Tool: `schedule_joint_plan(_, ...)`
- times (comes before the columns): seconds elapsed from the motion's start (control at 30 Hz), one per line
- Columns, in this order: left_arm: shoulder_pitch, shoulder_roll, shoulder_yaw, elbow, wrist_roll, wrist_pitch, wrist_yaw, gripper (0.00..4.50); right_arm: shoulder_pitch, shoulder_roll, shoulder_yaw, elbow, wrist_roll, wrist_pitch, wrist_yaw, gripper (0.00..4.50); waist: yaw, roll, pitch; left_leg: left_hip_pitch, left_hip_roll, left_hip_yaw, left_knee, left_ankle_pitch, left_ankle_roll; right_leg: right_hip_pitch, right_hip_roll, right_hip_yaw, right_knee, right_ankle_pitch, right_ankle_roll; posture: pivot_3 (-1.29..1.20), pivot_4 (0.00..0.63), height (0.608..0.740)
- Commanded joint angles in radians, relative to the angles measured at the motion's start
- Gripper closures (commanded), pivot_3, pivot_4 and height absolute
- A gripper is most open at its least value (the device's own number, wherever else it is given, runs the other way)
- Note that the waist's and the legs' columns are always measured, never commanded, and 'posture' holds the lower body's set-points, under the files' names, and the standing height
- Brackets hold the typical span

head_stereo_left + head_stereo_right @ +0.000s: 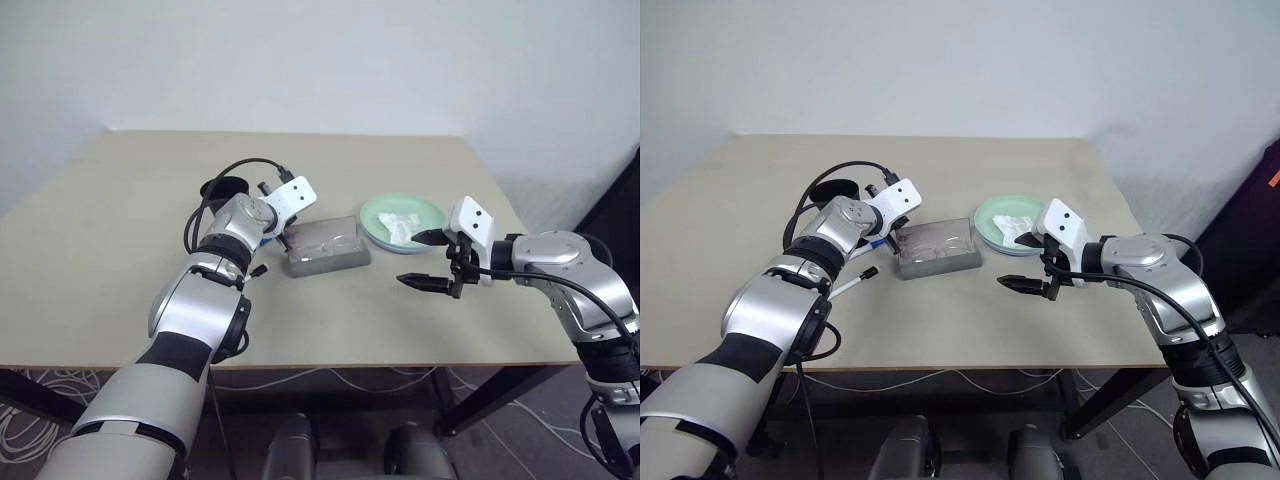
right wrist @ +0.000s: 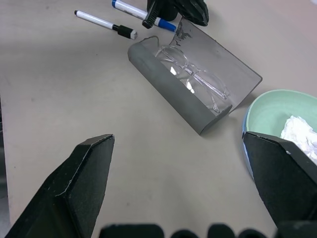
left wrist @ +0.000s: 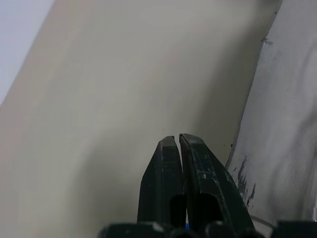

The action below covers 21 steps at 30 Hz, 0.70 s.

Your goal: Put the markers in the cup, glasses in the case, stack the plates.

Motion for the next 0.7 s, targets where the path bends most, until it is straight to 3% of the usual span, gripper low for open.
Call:
schedule_joint_plan(0.03,0.001,0.004,-0.025,-0.017,0.021,-0.029,-0.09,4.44,-0.022,-0.004,-0.022,-0.023,-0.001,-0.014,-0.009,0.0,0.0,0.0,0.0,0.0,0.0,0.0,0.0,0.0,0.0,0.0,0.0,0.0,0.0,0.0,0.0,0.0,0.0,0.649)
schedule_joint_plan(0.3,0.011,0.056,-0.066,-0.102,0.028,-0.105,-0.346,4.44,-0.025,0.0,-0.018,-0.016,-0.006,-0.022,-0.01,0.0,0.0,0.0,0.0,0.0,0.0,0.001,0.0,0.0,0.0,0.0,-0.001,0.0,0.0,0.0,0.0,0.0,0.0,0.649)
schedule_joint_plan(0.47,0.095,0.119,-0.089,-0.304,0.017,-0.118,-0.52,4.44,-0.04,0.008,-0.009,0.003,-0.011,-0.035,-0.004,0.0,-0.002,0.0,0.0,0.0,0.001,0.001,0.0,-0.001,-0.001,-0.001,0.0,0.0,0.0,0.0,0.0,0.0,0.0,0.649)
schedule_joint_plan(0.7,0.202,0.174,-0.064,-0.523,0.001,-0.021,-0.542,4.44,-0.062,0.018,0.005,0.032,-0.022,-0.056,0.01,0.0,-0.001,0.0,0.0,0.0,0.001,0.001,0.0,-0.001,-0.001,-0.001,0.0,0.0,0.0,0.0,0.0,0.0,0.0,0.649)
